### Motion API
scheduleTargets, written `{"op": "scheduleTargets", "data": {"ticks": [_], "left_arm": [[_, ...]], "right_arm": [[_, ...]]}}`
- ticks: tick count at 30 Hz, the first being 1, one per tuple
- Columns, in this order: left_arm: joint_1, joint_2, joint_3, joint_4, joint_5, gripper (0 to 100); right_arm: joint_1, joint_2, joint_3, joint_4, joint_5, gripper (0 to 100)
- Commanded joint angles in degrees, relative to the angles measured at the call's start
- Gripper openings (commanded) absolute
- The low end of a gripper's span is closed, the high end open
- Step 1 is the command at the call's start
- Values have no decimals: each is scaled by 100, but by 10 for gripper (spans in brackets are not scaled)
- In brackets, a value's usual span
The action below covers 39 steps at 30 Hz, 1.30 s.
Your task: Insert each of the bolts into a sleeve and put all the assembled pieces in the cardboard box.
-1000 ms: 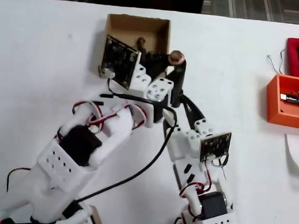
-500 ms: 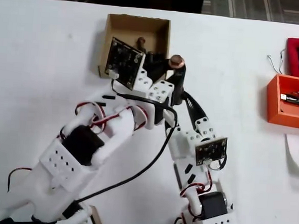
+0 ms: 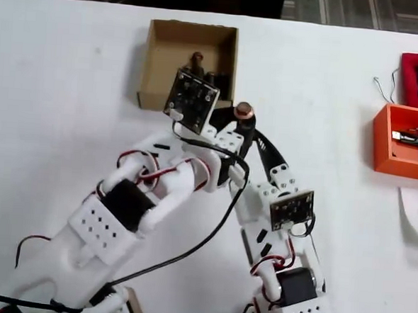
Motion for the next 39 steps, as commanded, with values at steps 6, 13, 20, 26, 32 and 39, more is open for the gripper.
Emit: {"op": "scheduleTargets", "data": {"ticks": [6, 13, 20, 26, 32, 39], "left_arm": [[-18, -70, -268, 598, -44, 257], [-114, -79, -593, 774, -70, 251], [-818, -88, -1358, 853, -44, 249], [-1116, -88, -2765, 1776, -44, 249], [-2330, -88, -3468, 3516, -70, 247], [-4211, -79, -2800, 4923, -563, 32]], "right_arm": [[4, -119, -88, -127, 53, 21], [4, -119, -88, -119, 53, 21], [4, -84, -88, -119, 53, 21], [4, -75, 123, -119, 18, 20], [-4, -40, -958, 57, 18, 20], [-40, 1824, -3481, 945, -325, 20]]}}
